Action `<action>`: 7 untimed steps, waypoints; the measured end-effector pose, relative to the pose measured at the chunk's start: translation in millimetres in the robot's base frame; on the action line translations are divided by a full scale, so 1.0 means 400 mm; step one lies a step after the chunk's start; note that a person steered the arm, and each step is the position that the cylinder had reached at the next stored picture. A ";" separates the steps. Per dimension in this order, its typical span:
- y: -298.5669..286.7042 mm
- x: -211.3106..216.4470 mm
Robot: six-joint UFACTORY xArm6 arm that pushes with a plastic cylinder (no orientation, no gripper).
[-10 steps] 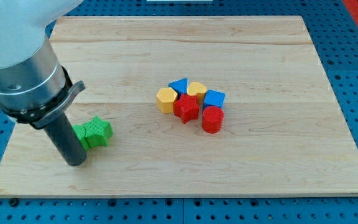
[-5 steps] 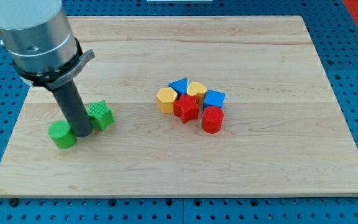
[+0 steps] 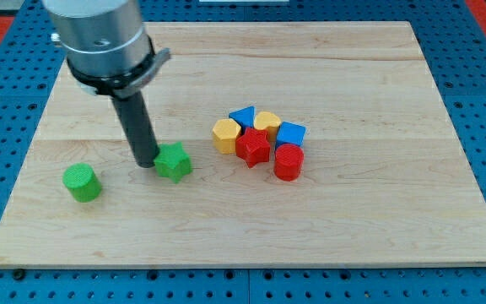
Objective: Move the green star bottom left to the red star
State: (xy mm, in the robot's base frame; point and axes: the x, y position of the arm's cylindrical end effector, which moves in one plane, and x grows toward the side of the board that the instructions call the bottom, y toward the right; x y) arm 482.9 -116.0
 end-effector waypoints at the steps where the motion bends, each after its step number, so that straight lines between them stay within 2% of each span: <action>1: 0.035 0.005; 3: 0.152 0.041; 7: 0.184 0.112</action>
